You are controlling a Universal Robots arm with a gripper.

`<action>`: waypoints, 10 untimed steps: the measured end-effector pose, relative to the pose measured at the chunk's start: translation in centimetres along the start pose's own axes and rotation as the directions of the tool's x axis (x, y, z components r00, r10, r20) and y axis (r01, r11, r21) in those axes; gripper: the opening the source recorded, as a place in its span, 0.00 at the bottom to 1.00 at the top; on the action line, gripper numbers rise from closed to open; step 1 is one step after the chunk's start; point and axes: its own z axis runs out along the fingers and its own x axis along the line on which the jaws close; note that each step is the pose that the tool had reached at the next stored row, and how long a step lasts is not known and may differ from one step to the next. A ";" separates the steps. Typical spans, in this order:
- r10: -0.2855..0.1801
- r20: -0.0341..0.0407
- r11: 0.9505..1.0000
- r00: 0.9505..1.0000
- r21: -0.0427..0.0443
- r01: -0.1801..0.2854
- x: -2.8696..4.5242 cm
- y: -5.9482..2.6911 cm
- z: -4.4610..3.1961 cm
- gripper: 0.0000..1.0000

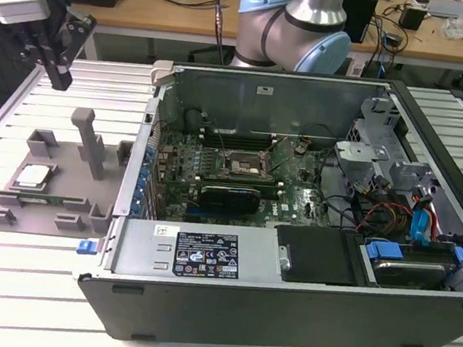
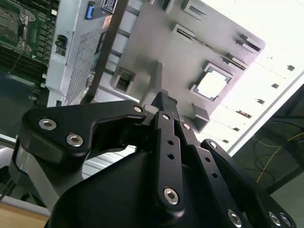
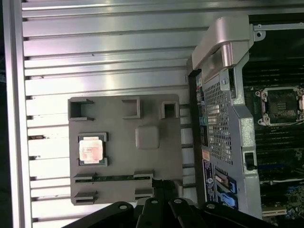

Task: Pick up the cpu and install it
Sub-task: 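Reach for the cpu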

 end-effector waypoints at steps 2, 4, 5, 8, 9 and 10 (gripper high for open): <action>0.000 0.001 1.000 1.000 0.000 0.000 0.47 -0.04 -0.02 0.11; 0.000 0.003 1.000 1.000 0.000 0.000 1.80 -0.14 -0.07 0.11; 0.000 0.004 1.000 1.000 0.000 0.000 2.23 -0.17 -0.09 0.11; 0.000 0.006 1.000 1.000 0.000 0.000 2.96 -0.22 -0.11 0.11; 0.000 0.007 1.000 1.000 -0.001 0.000 3.36 -0.25 -0.10 0.11; 0.000 0.009 1.000 1.000 -0.001 0.000 3.74 -0.29 0.11 0.11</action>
